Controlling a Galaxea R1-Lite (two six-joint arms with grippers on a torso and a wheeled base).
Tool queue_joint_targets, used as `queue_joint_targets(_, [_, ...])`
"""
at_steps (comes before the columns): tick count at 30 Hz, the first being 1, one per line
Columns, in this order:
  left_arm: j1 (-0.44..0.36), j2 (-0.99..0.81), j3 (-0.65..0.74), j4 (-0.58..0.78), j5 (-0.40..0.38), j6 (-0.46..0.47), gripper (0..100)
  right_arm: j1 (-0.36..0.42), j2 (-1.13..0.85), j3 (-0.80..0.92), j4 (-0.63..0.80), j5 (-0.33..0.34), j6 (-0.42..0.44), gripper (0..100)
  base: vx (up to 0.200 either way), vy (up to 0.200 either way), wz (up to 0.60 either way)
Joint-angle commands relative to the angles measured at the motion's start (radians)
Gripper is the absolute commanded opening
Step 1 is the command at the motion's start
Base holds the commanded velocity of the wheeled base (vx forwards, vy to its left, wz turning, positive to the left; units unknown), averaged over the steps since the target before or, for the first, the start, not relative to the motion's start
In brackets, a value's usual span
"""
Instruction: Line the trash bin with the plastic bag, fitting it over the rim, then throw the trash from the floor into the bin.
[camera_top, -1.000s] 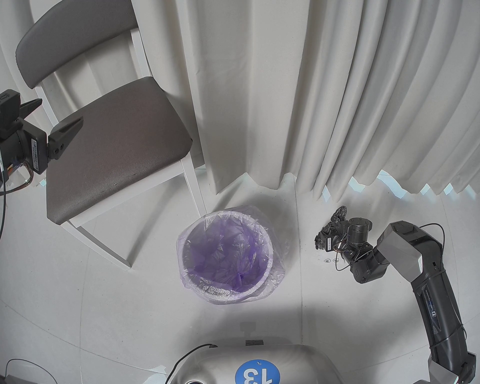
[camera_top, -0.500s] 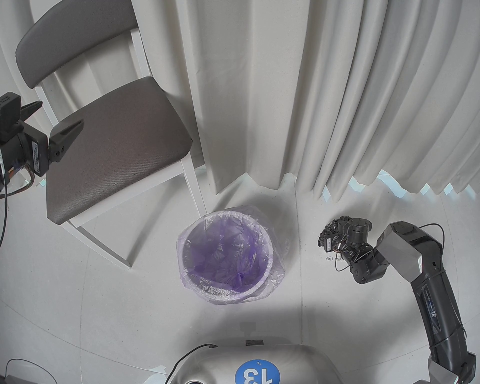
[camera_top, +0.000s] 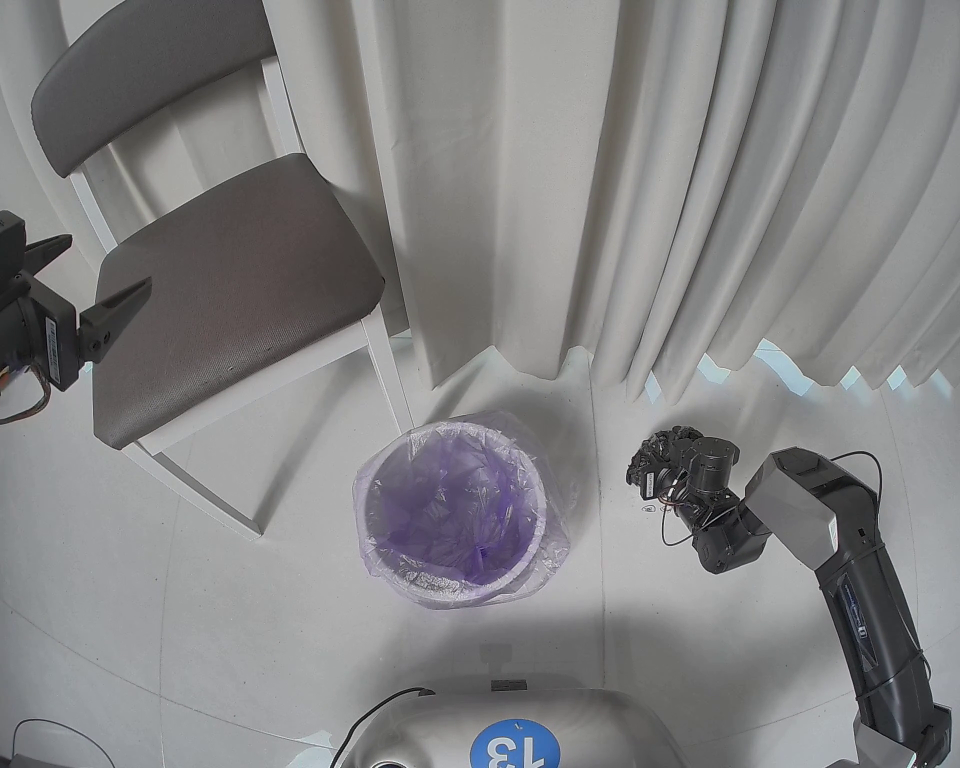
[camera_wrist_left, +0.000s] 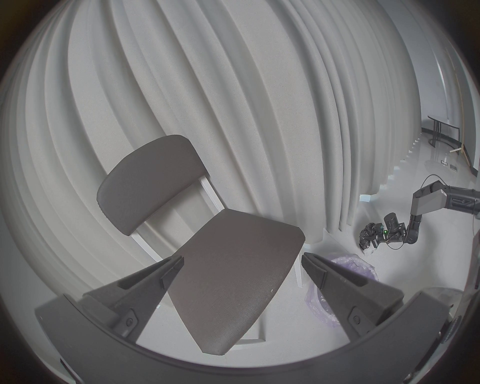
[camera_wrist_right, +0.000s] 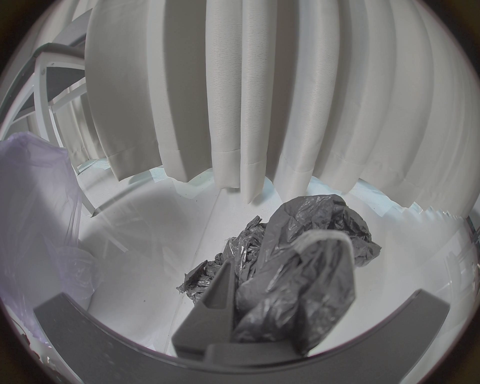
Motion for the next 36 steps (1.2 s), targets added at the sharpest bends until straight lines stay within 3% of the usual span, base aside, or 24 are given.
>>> queue_joint_targets(1, [0.034,-0.037,0.007,0.004,-0.007,-0.045,100,0.0,0.002,0.002,-0.003,0.0,0.012,0,0.0,0.0,0.0])
queue_joint_targets(5, [0.028,-0.072,0.047,0.001,-0.014,-0.134,100,0.0,0.002,0.001,0.004,-0.001,0.04,0,0.0,0.0,0.0])
queue_joint_targets(8, [0.006,-0.12,0.113,-0.004,-0.08,-0.235,100,0.0,0.002,0.001,0.003,0.0,0.075,0,0.0,0.0,0.0])
queue_joint_targets(12, [-0.023,-0.175,0.216,-0.008,-0.148,-0.249,100,0.005,0.003,-0.001,-0.003,0.0,0.135,0,0.0,0.0,0.0])
queue_joint_targets(18, [-0.096,-0.218,0.352,-0.025,-0.155,-0.267,100,-0.001,0.0,0.022,0.007,0.01,0.196,0,0.0,0.0,0.0])
queue_joint_targets(21, [-0.142,-0.197,0.44,-0.169,-0.16,-0.376,100,-0.029,-0.069,0.142,0.017,0.119,0.234,0,0.0,0.0,0.0])
queue_joint_targets(25, [-0.161,-0.157,0.535,-0.375,-0.171,-0.419,100,-0.041,-0.241,0.314,0.033,0.252,0.339,0,0.0,0.0,0.0])
queue_joint_targets(28, [-0.161,-0.12,0.565,-0.452,-0.171,-0.43,100,-0.046,-0.353,0.393,0.057,0.275,0.336,0,0.0,0.0,0.0])
queue_joint_targets(32, [-0.161,-0.099,0.578,-0.452,-0.172,-0.447,100,-0.039,-0.474,0.453,0.067,0.275,0.333,0,0.0,0.0,0.0])
queue_joint_targets(36, [-0.15,-0.085,0.591,-0.446,-0.162,-0.491,100,0.014,-0.641,0.61,0.061,0.272,0.328,0,0.0,0.0,0.0])
